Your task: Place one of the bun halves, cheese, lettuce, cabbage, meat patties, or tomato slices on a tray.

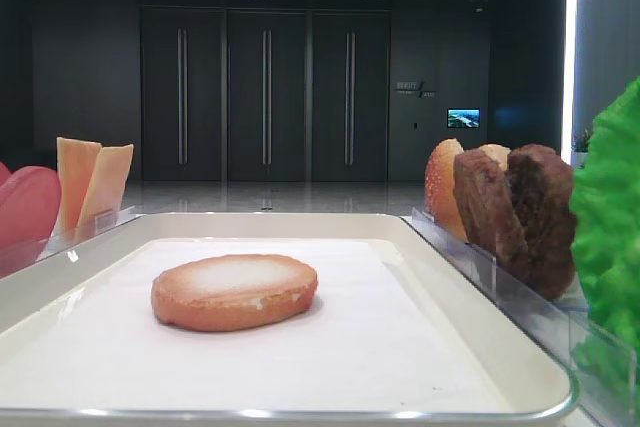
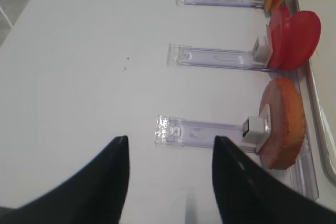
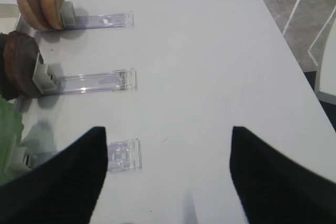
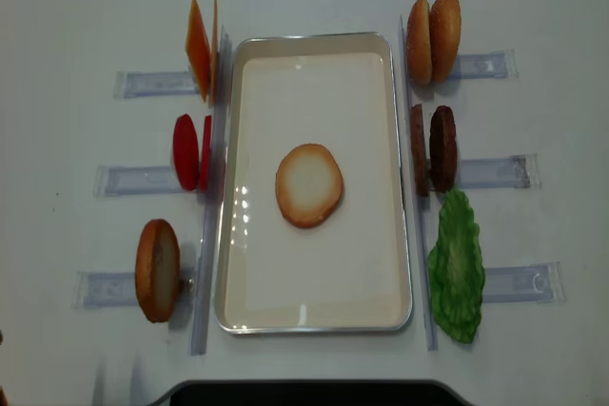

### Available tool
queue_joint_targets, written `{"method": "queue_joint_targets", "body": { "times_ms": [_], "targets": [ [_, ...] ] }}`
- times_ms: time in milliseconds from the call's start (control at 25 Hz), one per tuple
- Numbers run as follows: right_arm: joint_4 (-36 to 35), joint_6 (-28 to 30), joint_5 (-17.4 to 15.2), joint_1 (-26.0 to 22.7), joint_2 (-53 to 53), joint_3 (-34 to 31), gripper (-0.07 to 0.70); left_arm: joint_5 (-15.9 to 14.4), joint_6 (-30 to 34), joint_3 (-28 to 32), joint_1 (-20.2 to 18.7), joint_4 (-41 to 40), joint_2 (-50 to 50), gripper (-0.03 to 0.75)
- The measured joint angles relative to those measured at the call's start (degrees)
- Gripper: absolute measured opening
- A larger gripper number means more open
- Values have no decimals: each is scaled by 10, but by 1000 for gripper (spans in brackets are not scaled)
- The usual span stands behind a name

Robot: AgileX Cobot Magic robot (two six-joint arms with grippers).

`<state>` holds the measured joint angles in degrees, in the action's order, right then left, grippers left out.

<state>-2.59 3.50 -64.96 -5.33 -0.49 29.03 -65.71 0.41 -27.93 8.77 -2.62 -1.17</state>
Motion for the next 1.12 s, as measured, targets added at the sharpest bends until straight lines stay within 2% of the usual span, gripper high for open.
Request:
{"method": "queue_joint_targets", "body": {
  "times_ms": [120,360,1120],
  "targets": [
    [0,0,0,0,0,0,472,12,8,9,-1,12,9,393],
    [0,0,0,0,0,0,472,17,31,9,-40,26,20,391],
    [0,0,0,0,0,0,472,18,31,9,-41,31,20,391]
  ]
}}
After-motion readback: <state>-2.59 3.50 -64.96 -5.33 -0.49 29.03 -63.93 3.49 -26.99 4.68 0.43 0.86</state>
